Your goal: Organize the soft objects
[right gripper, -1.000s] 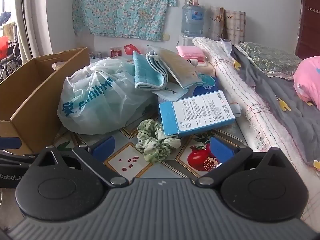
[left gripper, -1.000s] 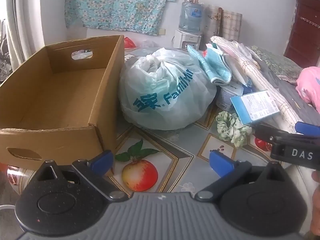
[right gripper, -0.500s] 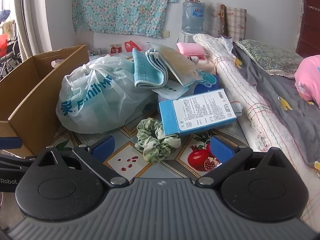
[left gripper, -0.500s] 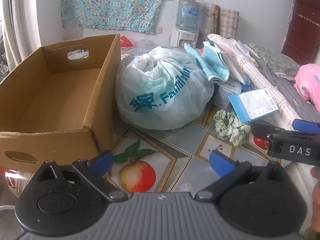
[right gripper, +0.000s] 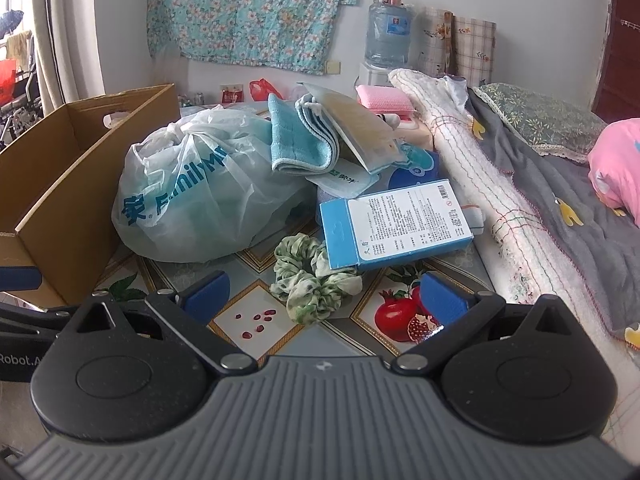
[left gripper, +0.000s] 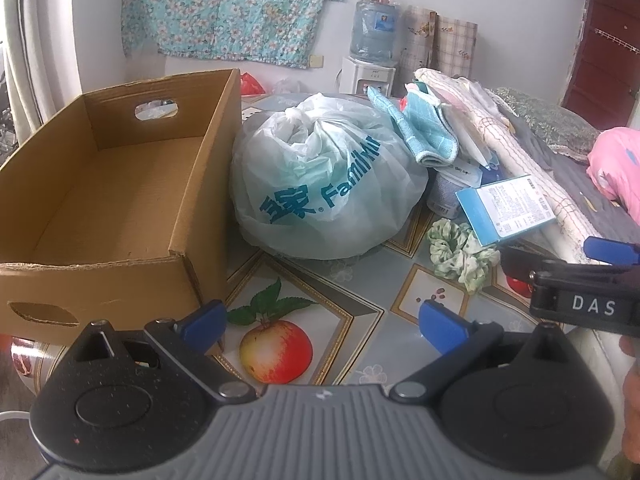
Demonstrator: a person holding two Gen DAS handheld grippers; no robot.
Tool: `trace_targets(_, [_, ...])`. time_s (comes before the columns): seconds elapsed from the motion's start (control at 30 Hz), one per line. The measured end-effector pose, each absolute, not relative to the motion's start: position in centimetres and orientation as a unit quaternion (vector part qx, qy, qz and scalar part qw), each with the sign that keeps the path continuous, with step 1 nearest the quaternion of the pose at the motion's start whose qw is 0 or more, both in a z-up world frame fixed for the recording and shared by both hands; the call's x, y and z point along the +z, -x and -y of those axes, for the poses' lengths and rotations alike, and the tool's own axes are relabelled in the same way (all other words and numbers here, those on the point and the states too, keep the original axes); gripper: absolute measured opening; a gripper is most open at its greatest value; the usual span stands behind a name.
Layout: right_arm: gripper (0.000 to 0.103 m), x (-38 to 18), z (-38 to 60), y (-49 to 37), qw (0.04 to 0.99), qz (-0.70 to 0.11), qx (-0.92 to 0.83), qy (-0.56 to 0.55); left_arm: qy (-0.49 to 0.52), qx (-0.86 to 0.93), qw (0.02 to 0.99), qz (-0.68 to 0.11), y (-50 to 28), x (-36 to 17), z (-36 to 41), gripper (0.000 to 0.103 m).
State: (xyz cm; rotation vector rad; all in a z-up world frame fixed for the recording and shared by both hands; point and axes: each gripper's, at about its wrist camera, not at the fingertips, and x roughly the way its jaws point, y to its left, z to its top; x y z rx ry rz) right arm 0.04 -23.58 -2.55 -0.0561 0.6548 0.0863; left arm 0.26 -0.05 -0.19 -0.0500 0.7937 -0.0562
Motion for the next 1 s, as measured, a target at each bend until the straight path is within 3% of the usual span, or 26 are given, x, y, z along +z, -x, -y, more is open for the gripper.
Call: trace_targets(1.0, [0.102,-2.64,23.35,0.01,0.946,-0.32,0.05,0.029,0.026,-0.026,0.921,-0.389,-0.21,-0.45,-0.13,0.103])
